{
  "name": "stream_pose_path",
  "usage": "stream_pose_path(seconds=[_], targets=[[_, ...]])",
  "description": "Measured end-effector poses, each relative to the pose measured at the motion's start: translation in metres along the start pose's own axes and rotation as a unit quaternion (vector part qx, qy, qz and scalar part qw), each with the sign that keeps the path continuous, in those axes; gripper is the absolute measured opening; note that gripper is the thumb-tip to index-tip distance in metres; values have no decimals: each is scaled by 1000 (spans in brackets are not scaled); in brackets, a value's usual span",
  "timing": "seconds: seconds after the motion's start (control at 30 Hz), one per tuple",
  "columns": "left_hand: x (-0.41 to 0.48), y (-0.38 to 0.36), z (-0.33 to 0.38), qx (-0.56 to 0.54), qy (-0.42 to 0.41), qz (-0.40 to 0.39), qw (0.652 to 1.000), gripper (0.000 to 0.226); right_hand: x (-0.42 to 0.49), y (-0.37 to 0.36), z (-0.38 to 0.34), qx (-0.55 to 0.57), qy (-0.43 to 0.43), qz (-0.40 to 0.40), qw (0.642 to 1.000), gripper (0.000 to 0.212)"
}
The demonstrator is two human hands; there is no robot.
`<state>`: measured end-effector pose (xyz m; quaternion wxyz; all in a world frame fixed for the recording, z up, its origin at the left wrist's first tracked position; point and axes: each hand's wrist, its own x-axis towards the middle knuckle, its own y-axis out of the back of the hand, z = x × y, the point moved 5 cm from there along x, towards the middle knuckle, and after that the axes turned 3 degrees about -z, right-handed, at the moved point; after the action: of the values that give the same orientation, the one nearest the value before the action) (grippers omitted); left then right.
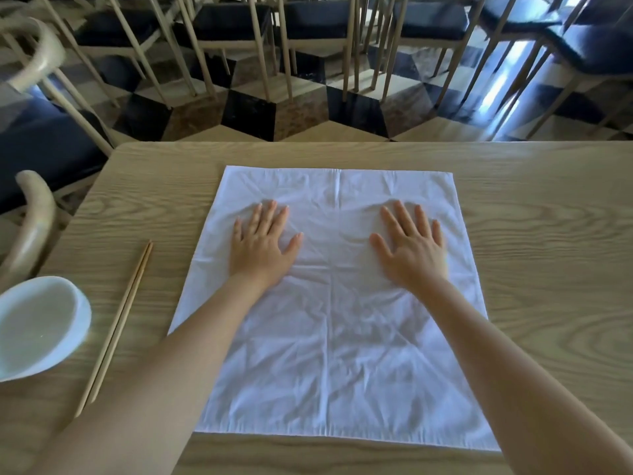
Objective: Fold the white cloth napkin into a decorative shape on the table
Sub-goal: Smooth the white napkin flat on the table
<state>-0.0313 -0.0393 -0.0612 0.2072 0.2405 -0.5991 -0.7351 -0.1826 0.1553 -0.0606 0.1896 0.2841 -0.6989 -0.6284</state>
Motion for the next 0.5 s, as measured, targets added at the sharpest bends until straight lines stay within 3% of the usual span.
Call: stream_pose_path(seconds=[0.13,0.2,0.3,0.37,0.5], targets=[[-9,5,-28,-1,62,-9,998,61,-1,9,39,8,-76,-25,997,60],[-24,4,-23,-6,79,-3,997,59,-12,14,23,10,-92,-23,995,59],[-54,-6,30,-25,-25,35,999,63,-43,7,-67,80,38,-1,996,59],[-65,-15,43,5,-50,27,998,70,-69,-5,-114,115,96,-17,988,73],[-80,-8,5,-17,-26,64,997,61,-85,-15,-92,83,53,13,995,68]])
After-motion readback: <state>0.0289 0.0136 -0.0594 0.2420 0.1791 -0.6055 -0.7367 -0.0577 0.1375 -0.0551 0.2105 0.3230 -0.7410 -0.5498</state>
